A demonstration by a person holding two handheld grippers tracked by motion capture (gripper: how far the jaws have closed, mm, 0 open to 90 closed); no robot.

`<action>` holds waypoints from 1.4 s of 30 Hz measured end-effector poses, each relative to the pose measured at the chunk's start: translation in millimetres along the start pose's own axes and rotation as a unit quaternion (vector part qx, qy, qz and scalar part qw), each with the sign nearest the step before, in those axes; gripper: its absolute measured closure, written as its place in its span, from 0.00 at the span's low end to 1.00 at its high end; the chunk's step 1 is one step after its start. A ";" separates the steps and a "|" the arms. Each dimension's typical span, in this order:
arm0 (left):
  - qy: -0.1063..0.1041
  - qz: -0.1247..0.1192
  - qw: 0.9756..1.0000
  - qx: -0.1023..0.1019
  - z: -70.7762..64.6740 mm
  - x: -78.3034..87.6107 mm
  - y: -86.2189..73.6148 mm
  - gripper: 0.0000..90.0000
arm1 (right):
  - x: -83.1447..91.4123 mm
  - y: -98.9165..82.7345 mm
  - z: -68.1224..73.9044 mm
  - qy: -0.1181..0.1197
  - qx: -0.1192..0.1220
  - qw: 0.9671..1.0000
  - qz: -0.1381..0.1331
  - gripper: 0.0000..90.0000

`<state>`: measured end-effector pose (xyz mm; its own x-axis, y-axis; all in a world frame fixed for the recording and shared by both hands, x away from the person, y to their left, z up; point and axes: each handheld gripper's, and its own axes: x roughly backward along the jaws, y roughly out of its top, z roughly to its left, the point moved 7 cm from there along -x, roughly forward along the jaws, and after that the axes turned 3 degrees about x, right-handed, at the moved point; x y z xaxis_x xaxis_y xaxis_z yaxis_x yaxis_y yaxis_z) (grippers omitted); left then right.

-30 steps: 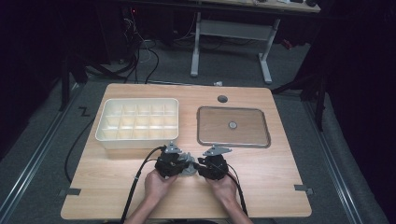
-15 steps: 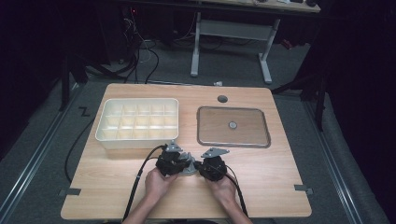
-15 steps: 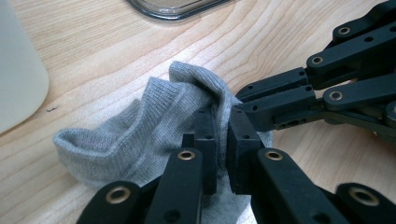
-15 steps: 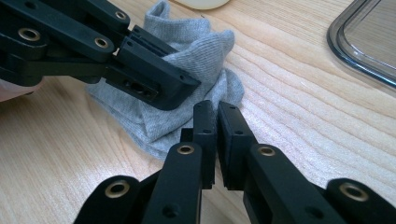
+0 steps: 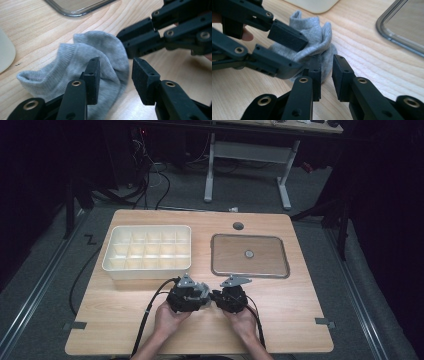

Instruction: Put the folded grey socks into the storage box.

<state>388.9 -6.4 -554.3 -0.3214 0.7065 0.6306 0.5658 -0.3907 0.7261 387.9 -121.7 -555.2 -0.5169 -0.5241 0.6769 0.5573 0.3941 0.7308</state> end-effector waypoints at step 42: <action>0.109 0.014 0.992 0.053 36.8 14.5 -26.4 0.60 | -11.7 10.5 13.0 -0.022 0.033 0.999 0.017 0.99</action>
<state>397.3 35.9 -574.3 -0.4546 0.5463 0.7034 0.6497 -0.3368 0.6815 391.4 -101.6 -554.2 -0.5277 -0.4757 0.7037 0.5321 0.4606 0.7104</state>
